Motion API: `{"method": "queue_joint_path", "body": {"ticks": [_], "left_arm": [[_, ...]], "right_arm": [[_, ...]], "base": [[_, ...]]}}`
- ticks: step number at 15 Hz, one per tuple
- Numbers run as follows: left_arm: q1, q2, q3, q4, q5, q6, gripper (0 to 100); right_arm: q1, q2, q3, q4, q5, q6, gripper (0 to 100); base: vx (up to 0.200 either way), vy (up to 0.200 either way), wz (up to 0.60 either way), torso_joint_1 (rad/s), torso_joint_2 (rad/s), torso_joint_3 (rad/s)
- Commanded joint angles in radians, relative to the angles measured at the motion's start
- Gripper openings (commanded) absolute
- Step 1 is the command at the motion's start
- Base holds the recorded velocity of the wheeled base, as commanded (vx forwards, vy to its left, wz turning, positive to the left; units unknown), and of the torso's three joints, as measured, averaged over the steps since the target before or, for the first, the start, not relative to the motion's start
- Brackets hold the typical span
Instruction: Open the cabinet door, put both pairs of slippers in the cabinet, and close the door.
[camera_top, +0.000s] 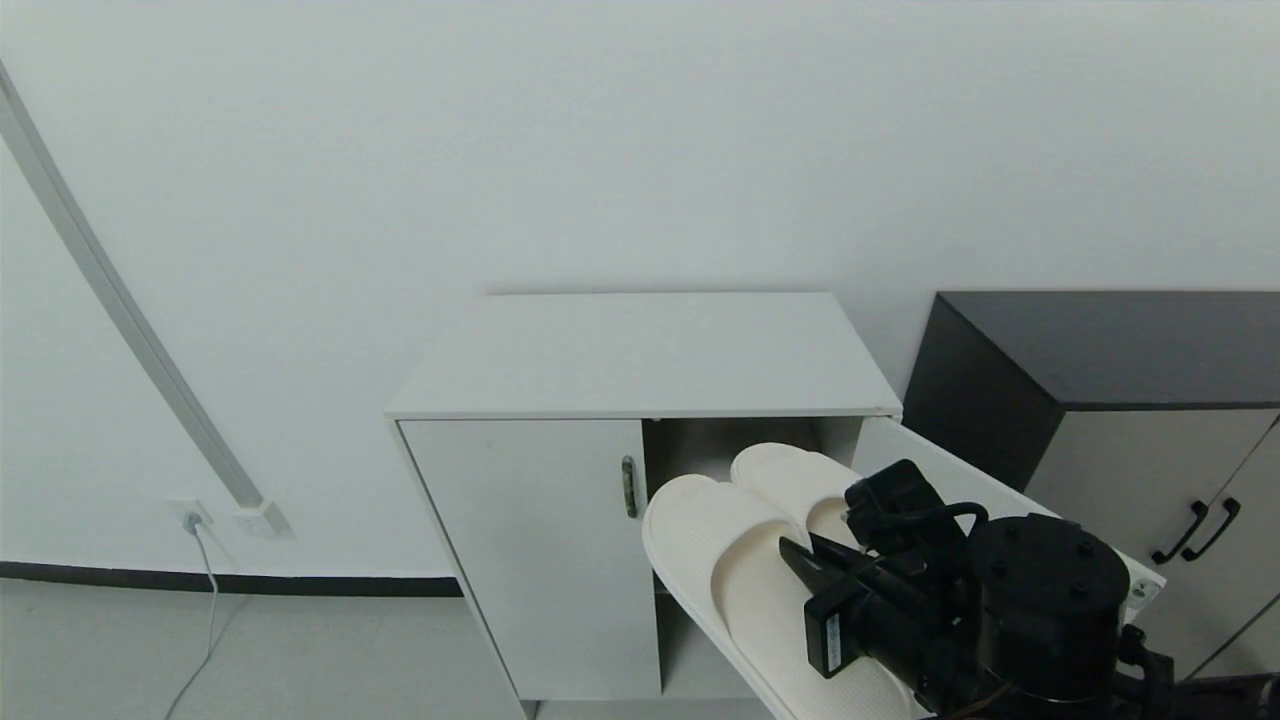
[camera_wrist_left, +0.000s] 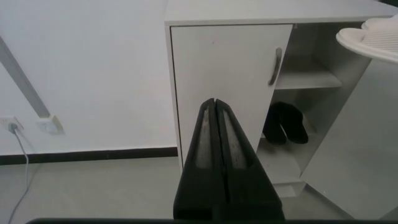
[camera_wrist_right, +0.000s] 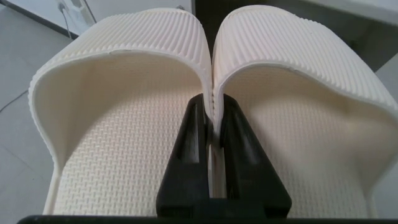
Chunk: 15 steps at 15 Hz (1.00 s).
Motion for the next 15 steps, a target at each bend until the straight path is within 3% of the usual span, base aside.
{"method": "queue_joint_path", "body": {"ticks": [1, 15], "left_arm": [[0.000, 0.001, 0.000, 0.000, 0.000, 0.000, 0], [0.000, 0.001, 0.000, 0.000, 0.000, 0.000, 0]], "right_arm": [[0.000, 0.000, 0.002, -0.005, 0.000, 0.000, 0], [-0.001, 0.029, 0.005, -0.021, 0.000, 0.006, 0]], "base": [[0.000, 0.000, 0.00, -0.232, 0.55, 0.315], [0.000, 0.000, 0.00, -0.199, 0.52, 0.319]]}}
